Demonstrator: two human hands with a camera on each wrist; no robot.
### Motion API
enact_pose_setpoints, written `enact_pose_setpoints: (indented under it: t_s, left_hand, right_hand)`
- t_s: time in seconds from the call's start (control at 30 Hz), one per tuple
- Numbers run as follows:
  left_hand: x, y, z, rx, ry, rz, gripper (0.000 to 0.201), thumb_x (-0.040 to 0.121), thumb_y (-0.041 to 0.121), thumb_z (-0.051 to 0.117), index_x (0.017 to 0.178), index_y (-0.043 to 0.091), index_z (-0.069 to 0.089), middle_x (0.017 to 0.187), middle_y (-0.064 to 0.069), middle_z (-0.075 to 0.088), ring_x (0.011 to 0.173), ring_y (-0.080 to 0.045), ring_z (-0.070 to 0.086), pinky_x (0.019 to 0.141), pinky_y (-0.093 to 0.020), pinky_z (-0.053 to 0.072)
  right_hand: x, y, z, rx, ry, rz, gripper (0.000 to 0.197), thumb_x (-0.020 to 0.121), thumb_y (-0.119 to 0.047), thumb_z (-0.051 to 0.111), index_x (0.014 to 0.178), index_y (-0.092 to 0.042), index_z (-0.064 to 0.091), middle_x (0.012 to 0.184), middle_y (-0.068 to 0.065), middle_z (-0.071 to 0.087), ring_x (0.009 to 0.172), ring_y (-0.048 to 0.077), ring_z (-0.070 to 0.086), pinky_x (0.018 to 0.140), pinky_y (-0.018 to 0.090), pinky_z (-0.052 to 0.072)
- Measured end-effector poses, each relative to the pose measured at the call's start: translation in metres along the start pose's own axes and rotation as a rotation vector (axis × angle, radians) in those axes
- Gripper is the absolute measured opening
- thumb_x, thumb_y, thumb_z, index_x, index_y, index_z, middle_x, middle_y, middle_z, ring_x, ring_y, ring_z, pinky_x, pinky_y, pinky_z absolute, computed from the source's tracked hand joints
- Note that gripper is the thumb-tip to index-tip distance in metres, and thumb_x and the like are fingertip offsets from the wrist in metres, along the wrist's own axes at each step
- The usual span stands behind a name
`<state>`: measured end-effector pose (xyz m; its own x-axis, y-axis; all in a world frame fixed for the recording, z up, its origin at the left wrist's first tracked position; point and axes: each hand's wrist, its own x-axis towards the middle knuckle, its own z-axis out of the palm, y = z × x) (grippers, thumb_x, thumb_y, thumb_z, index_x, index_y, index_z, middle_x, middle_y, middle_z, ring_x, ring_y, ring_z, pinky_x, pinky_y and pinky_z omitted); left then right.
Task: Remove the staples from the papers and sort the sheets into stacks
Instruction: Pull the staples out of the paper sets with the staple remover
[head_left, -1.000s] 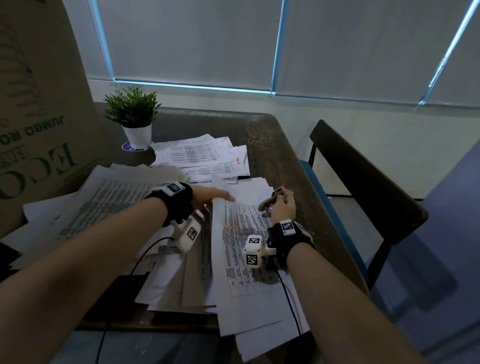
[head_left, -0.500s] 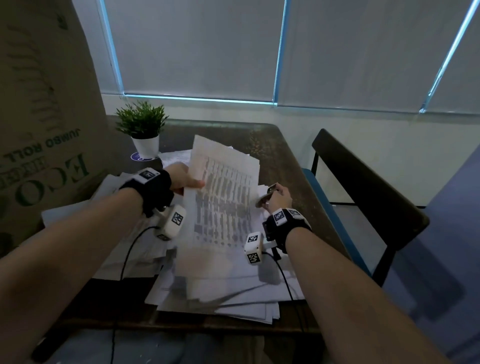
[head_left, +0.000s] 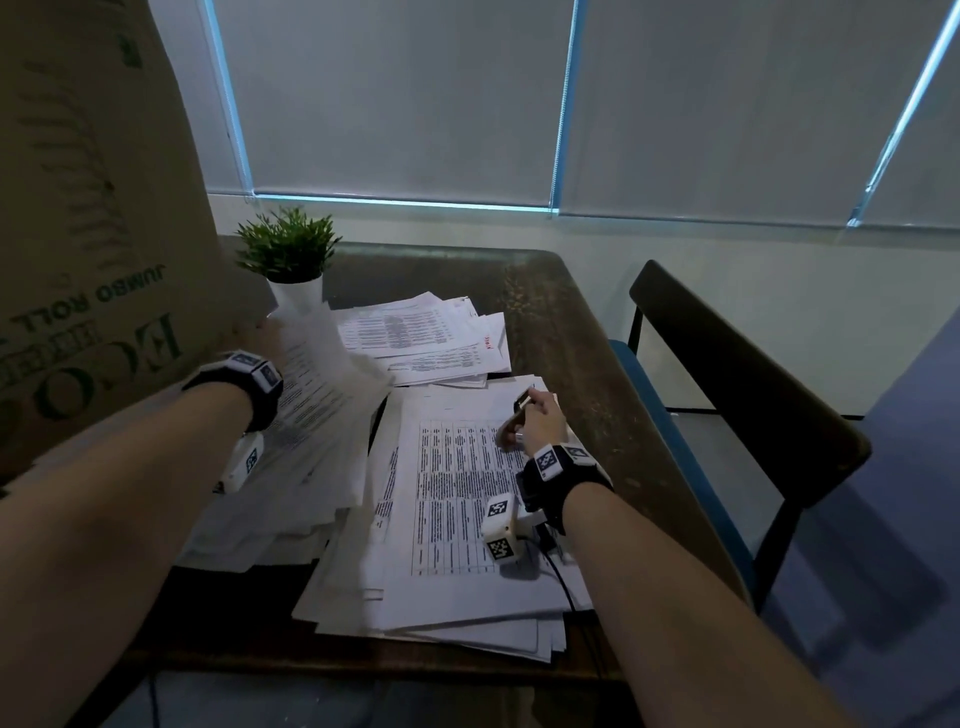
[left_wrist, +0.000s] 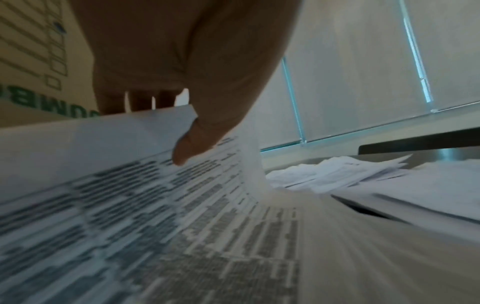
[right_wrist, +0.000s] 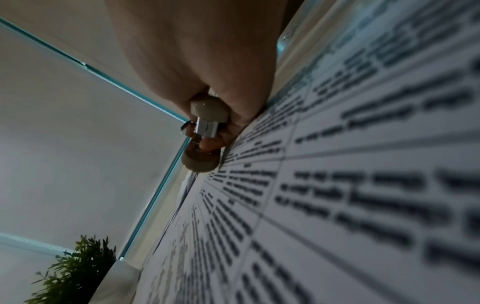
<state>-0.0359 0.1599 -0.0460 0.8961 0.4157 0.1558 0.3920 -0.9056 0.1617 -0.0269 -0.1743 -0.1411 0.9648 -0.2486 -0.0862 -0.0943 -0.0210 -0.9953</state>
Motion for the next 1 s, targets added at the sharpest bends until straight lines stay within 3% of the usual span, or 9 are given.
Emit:
enact_pose_setpoints:
  t_s: [0.13, 0.23, 0.33, 0.5, 0.6, 0.7, 0.83, 0.9, 1.0]
  left_hand:
    - [-0.011, 0.034, 0.017, -0.033, 0.007, -0.011, 0.055, 0.097, 0.026, 0.016, 0.144, 0.000, 0.027, 0.141, -0.024, 0.031, 0.129, -0.038, 0.036, 0.106, -0.051, 0.032]
    - [-0.028, 0.082, 0.028, -0.081, -0.071, 0.153, 0.055, 0.088, 0.046, 0.042, 0.126, 0.007, 0.046, 0.125, -0.018, 0.046, 0.116, -0.037, 0.047, 0.096, -0.048, 0.043]
    - [-0.053, 0.109, 0.041, 0.035, -0.098, 0.288, 0.051, 0.088, 0.024, 0.057, 0.134, 0.009, 0.039, 0.136, -0.015, 0.041, 0.128, -0.032, 0.036, 0.104, -0.041, 0.034]
    - [-0.063, 0.130, 0.061, 0.203, -0.125, 0.557, 0.033, 0.092, 0.022, 0.053, 0.124, 0.016, 0.055, 0.134, -0.007, 0.046, 0.130, -0.027, 0.036, 0.111, -0.045, 0.027]
    - [-0.069, 0.133, 0.057, 0.122, -0.260, 0.355, 0.035, 0.088, 0.030, 0.055, 0.112, 0.006, 0.060, 0.107, -0.009, 0.059, 0.101, -0.026, 0.055, 0.088, -0.035, 0.048]
    - [-0.065, 0.129, 0.059, -0.076, -0.431, 0.182, 0.067, 0.082, 0.056, 0.061, 0.120, 0.002, 0.055, 0.086, -0.005, 0.056, 0.090, -0.026, 0.057, 0.078, -0.032, 0.046]
    - [-0.059, 0.123, 0.056, -0.390, -0.411, 0.023, 0.090, 0.083, 0.035, 0.071, 0.148, 0.002, 0.019, 0.141, -0.016, 0.044, 0.125, -0.031, 0.047, 0.098, -0.034, 0.041]
    - [-0.062, 0.122, 0.054, -0.438, -0.487, -0.002, 0.085, 0.077, 0.032, 0.077, 0.142, 0.000, 0.033, 0.137, -0.014, 0.048, 0.121, -0.030, 0.051, 0.095, -0.032, 0.045]
    - [-0.057, 0.118, 0.067, -0.620, -0.811, -0.052, 0.071, 0.054, 0.026, 0.092, 0.111, -0.005, 0.062, 0.106, -0.014, 0.067, 0.085, -0.029, 0.068, 0.077, -0.034, 0.057]
  right_hand:
    - [-0.001, 0.001, 0.002, -0.049, 0.011, -0.017, 0.033, 0.104, -0.010, 0.036, 0.126, -0.018, 0.059, 0.083, 0.003, 0.051, 0.059, 0.013, 0.048, 0.044, 0.016, 0.042]
    - [0.001, 0.003, 0.005, -0.051, 0.006, -0.019, 0.035, 0.104, -0.010, 0.036, 0.129, -0.019, 0.059, 0.077, 0.003, 0.050, 0.055, 0.014, 0.047, 0.052, 0.024, 0.042]
    - [-0.001, 0.003, 0.002, -0.048, 0.001, -0.013, 0.034, 0.105, -0.011, 0.036, 0.129, -0.020, 0.059, 0.081, 0.002, 0.052, 0.059, 0.014, 0.049, 0.057, 0.025, 0.043]
    - [-0.002, 0.004, -0.002, -0.039, -0.025, -0.028, 0.035, 0.105, -0.013, 0.035, 0.132, -0.020, 0.057, 0.081, -0.001, 0.053, 0.064, 0.013, 0.052, 0.065, 0.030, 0.048]
    - [-0.002, 0.004, -0.002, -0.056, -0.025, -0.034, 0.034, 0.105, -0.013, 0.036, 0.131, -0.020, 0.057, 0.089, 0.001, 0.056, 0.065, 0.012, 0.053, 0.063, 0.028, 0.049]
    - [-0.003, 0.005, -0.002, -0.048, -0.019, -0.041, 0.033, 0.105, -0.013, 0.037, 0.130, -0.020, 0.057, 0.092, 0.005, 0.058, 0.063, 0.013, 0.052, 0.056, 0.024, 0.045]
    - [-0.003, 0.000, 0.002, -0.080, -0.044, -0.020, 0.036, 0.104, -0.008, 0.034, 0.130, -0.015, 0.058, 0.075, 0.004, 0.051, 0.058, 0.016, 0.048, 0.054, 0.029, 0.044]
    - [-0.001, -0.009, 0.001, -0.137, -0.089, 0.010, 0.039, 0.103, -0.006, 0.033, 0.133, -0.015, 0.056, 0.078, 0.006, 0.053, 0.058, 0.019, 0.048, 0.052, 0.029, 0.041]
    - [-0.004, -0.029, -0.007, -0.440, -0.292, -0.069, 0.041, 0.103, -0.021, 0.038, 0.144, -0.027, 0.042, 0.106, 0.004, 0.055, 0.082, 0.027, 0.060, 0.062, 0.030, 0.046]
